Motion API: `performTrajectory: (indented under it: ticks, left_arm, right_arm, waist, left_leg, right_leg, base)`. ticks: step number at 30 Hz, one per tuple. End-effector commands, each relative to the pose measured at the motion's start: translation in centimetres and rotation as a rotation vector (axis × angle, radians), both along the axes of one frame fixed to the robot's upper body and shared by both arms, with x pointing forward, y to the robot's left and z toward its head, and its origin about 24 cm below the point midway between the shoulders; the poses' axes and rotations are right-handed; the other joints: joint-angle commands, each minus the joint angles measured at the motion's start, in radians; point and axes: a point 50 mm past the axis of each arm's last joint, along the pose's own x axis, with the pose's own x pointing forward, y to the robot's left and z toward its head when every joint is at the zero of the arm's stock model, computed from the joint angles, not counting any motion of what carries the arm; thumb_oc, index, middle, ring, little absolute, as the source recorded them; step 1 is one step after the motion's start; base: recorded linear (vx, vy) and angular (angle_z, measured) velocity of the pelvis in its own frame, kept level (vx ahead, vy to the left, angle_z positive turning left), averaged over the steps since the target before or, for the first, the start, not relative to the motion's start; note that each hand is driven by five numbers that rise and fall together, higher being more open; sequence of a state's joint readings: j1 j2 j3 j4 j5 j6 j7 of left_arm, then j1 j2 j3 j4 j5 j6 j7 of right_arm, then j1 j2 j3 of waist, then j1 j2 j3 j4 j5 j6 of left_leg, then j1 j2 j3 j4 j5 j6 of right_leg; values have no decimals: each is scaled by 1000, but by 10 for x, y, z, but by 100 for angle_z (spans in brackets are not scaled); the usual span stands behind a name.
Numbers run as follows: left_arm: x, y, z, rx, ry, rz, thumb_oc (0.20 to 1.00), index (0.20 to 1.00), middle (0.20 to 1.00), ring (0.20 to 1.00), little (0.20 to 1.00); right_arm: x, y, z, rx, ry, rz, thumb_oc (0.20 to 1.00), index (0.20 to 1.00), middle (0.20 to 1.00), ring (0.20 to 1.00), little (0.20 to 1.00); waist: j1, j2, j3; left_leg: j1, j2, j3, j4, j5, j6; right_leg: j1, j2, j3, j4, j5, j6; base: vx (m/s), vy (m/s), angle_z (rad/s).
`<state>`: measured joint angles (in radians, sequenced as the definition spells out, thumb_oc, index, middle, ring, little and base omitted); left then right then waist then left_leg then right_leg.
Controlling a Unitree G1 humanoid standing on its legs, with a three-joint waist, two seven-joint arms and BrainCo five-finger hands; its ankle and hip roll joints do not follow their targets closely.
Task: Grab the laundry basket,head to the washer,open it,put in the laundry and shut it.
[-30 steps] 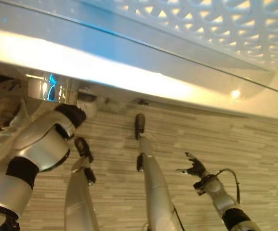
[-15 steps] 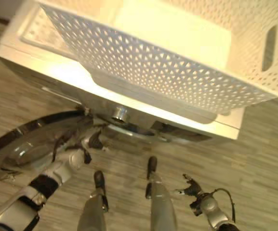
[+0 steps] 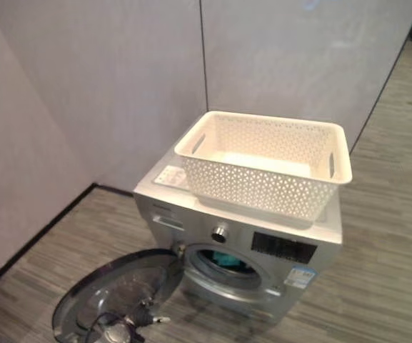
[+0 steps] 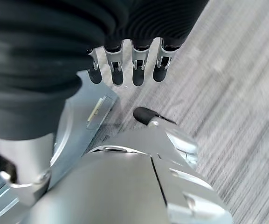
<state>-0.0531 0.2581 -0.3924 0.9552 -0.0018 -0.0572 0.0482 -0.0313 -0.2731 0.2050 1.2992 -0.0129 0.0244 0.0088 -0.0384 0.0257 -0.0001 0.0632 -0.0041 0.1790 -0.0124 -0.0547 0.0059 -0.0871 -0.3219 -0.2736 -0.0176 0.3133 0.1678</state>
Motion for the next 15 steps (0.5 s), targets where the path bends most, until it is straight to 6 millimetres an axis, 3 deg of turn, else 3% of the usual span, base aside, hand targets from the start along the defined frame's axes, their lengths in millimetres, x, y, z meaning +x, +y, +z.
performTrajectory:
  ticks: [1, 4, 5, 7, 10, 11, 12, 13, 15]
  left_arm:
    - [34, 16, 27, -33, -165, 34, 1000, 1000, 1000, 1000, 1000]
    - [26, 22, 28, -53, -182, 92, 1000, 1000, 1000, 1000, 1000]
    - [22, 26, 33, -65, -214, 115, 1000, 1000, 1000, 1000, 1000]
    - [30, 27, 45, -51, -289, 113, 1000, 1000, 1000, 1000, 1000]
    - [43, 21, 56, -39, -361, 88, 1000, 1000, 1000, 1000, 1000]
    - [51, 20, 63, -35, -406, 99, 1000, 1000, 1000, 1000, 1000]
    - [60, 20, 78, -61, -489, 145, 1000, 1000, 1000, 1000, 1000]
    - [60, 25, 84, -63, -527, 181, 1000, 1000, 1000, 1000, 1000]
    - [59, 38, 98, -30, -604, 225, 1000, 1000, 1000, 1000, 1000]
  right_arm:
    - [8, -9, 4, -20, 7, 59, 1000, 1000, 1000, 1000, 1000]
    - [8, -4, 3, -20, 10, 84, 1000, 1000, 1000, 1000, 1000]
    - [14, 2, 3, -17, -1, 142, 1000, 1000, 1000, 1000, 1000]
    - [26, 10, 4, -13, -44, 198, 1000, 1000, 1000, 1000, 1000]
    - [26, 13, 5, -8, -59, 217, 1000, 1000, 1000, 1000, 1000]
    - [24, 11, 5, -15, -60, 224, 1000, 1000, 1000, 1000, 1000]
    - [13, 7, 3, -22, -38, 205, 1000, 1000, 1000, 1000, 1000]
    - [8, 5, 3, -29, -22, 203, 1000, 1000, 1000, 1000, 1000]
    - [3, 6, 1, -27, 7, 229, 1000, 1000, 1000, 1000, 1000]
  waist:
    - [45, 8, 67]
    - [93, -13, 39]
    - [132, -41, 28]
    - [161, -67, 53]
    - [164, -75, 80]
    - [157, -80, 98]
    - [128, -82, 112]
    - [134, -86, 119]
    - [162, -83, 116]
  left_leg:
    - [-62, 41, -19, 32, 5, -4]
    - [-80, 36, -3, 17, 36, -6]
    - [-106, 38, 7, 22, 43, -12]
    - [-176, 66, -6, 59, 86, -37]
    - [-251, 90, -4, 80, 138, -69]
    - [-271, 110, 28, 104, 137, -90]
    - [-267, 189, 147, 131, 144, -103]
    - [-266, 229, 128, 159, 152, -118]
    - [-232, 213, -66, 147, 105, -122]
  right_leg:
    - [65, 83, -71, 247, -351, 14]
    - [139, 137, -94, 230, -410, -5]
    - [195, 156, -102, 141, -443, -18]
    - [177, 192, -63, 89, -463, -46]
    - [189, 209, -126, 46, -470, -67]
    - [198, 209, -150, 39, -487, -72]
    - [184, 202, -205, 42, -482, -84]
    - [180, 196, -211, 46, -483, -90]
    - [175, 195, -191, 56, -488, -95]
  base:
    - [-155, 7, 0]
    - [-150, -92, -20]
    - [-210, -233, -38]
    - [-287, -290, -15]
    - [-230, -185, 25]
    - [-269, -124, 120]
    - [-224, -71, 132]
    - [-171, 11, 129]
    - [25, 109, 57]
